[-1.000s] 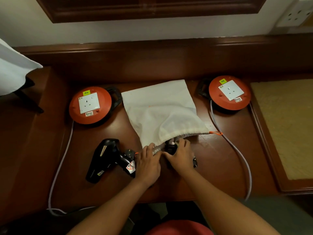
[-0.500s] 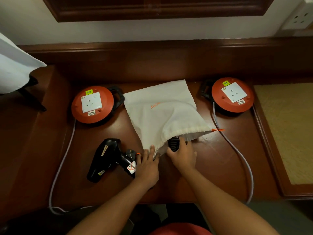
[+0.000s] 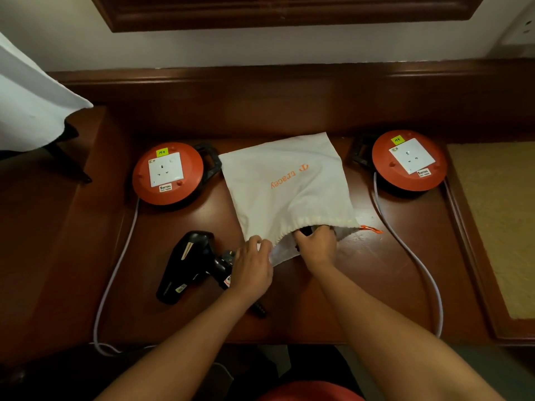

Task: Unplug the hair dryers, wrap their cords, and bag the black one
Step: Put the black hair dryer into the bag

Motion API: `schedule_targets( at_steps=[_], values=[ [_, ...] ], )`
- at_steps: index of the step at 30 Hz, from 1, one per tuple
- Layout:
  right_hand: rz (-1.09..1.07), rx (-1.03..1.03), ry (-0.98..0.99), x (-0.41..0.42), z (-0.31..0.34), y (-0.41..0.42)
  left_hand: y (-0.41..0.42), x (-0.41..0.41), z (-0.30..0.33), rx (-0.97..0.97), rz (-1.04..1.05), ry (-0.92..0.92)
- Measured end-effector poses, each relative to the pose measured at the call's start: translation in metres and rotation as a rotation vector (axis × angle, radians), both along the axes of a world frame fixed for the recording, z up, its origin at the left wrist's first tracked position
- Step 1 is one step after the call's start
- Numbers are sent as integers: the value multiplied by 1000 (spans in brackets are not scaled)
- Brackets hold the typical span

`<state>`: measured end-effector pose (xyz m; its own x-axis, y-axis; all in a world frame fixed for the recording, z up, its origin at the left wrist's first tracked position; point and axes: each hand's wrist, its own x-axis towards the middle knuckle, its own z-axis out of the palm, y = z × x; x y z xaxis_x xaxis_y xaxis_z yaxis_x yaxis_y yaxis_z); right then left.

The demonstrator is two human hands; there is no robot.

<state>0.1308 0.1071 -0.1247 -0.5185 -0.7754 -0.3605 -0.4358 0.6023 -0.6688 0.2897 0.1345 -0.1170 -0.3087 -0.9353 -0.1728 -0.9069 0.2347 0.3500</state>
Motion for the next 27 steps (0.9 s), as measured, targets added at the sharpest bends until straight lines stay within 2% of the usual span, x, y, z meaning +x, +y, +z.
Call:
schedule_targets(
  at_steps=[2, 7, 10, 12, 15, 17, 20, 22, 24, 27],
  values=[
    [29, 16, 32, -2, -4, 3, -5, -5, -2, -37, 26, 39],
    [193, 40, 114, -11, -10, 16, -12, -25, -5, 92, 43, -80],
    [409, 85, 347, -16, -10, 31, -11, -33, -8, 76, 30, -78],
    [501, 28, 481, -20, -8, 46, -9, -33, -11, 95, 32, -68],
    [610, -69, 584, -24, -11, 70, -9, -29, -18, 105, 49, -66],
    [725, -50, 636, -26, -16, 80, -10, -25, -23, 123, 64, -53],
    [850, -22, 566, -32, -17, 74, -11, -20, -27, 169, 88, -8],
    [892, -109, 523, -40, -20, 65, -12, -16, -29, 179, 93, 24],
    [899, -209, 523, -48, -22, 59, -12, -12, -32, 170, 97, 53],
    [817, -298, 421, -50, -21, 47, -12, -10, -36, 159, 111, 74]
  ],
)
